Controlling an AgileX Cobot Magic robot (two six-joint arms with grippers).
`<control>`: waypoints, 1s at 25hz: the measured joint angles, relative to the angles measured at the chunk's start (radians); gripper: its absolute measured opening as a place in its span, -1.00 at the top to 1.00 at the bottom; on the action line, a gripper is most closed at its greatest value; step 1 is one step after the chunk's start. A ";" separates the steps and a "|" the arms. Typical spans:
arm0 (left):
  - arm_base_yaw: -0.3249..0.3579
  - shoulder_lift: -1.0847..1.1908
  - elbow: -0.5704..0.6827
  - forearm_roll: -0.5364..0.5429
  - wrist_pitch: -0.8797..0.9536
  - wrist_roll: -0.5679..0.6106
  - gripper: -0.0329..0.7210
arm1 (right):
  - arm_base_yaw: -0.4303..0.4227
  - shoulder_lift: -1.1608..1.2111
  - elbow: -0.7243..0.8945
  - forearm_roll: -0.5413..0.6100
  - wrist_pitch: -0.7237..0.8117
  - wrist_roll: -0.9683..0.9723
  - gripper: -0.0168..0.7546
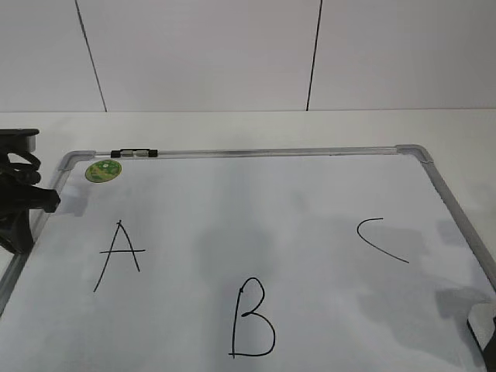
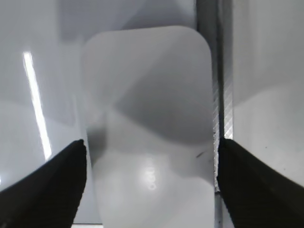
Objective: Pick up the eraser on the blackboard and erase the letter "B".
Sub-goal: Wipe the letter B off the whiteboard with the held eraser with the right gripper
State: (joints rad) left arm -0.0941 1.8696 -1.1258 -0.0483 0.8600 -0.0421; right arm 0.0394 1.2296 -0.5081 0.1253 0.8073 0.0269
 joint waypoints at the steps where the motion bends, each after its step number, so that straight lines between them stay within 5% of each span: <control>1: 0.000 0.000 0.000 0.000 0.000 0.000 0.86 | 0.000 0.006 0.000 0.000 -0.002 0.000 -0.75; 25: 0.000 0.000 0.000 0.000 0.000 0.000 0.86 | 0.000 0.066 -0.002 -0.006 0.005 -0.013 -0.47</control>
State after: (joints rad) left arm -0.0941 1.8696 -1.1258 -0.0483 0.8600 -0.0421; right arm 0.0394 1.2961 -0.5100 0.1197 0.8120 0.0142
